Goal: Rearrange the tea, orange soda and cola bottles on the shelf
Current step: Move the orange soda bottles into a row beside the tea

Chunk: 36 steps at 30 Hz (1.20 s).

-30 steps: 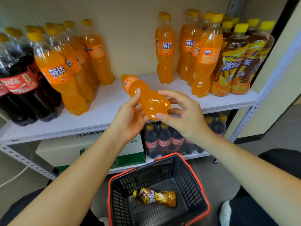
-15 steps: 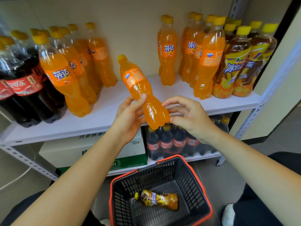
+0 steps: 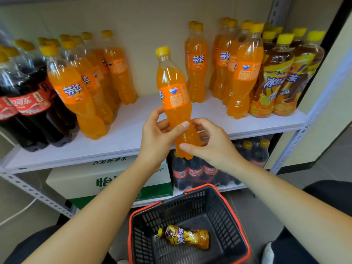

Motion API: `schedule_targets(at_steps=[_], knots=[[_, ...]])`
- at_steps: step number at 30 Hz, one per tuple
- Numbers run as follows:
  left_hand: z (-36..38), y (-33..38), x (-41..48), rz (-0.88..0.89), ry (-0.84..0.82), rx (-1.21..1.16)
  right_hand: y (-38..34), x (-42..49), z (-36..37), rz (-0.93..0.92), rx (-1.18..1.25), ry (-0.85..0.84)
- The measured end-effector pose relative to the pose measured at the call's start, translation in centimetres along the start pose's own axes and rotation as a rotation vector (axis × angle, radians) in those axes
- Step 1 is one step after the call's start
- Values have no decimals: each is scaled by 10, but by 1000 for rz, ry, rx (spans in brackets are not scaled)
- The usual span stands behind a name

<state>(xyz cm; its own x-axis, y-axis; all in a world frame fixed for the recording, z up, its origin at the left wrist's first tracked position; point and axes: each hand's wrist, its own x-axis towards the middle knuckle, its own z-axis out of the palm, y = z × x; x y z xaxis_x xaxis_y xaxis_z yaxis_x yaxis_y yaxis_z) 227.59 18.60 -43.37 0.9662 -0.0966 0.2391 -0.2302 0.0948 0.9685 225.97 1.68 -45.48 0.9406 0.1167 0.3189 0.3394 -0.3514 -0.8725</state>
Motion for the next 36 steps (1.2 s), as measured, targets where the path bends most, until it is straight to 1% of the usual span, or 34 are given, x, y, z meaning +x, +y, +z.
schedule_targets(at_steps=[2,4,7,9,11,16,19,23,27,31,36], knots=[[2,0,1,33,-21,74,-1,4,1,3,11,27],[1,1,4,63,-47,139,0,11,0,9,41,16],[-5,8,18,42,-114,96,-1,22,-5,1,109,37],[-12,13,30,19,-118,79,-2,31,-9,-14,113,70],[-21,13,43,19,-49,109,0,42,-14,-18,90,114],[-55,-5,71,9,307,165,18,72,-21,22,39,201],[-79,-16,89,43,420,213,29,89,-21,26,25,250],[-102,-29,118,36,467,308,44,110,-19,31,-6,317],[-112,-35,149,88,500,443,57,125,-18,58,-116,359],[-113,-41,178,117,550,573,62,136,-25,88,-178,298],[-120,-52,210,20,539,565,68,143,-29,103,-173,257]])
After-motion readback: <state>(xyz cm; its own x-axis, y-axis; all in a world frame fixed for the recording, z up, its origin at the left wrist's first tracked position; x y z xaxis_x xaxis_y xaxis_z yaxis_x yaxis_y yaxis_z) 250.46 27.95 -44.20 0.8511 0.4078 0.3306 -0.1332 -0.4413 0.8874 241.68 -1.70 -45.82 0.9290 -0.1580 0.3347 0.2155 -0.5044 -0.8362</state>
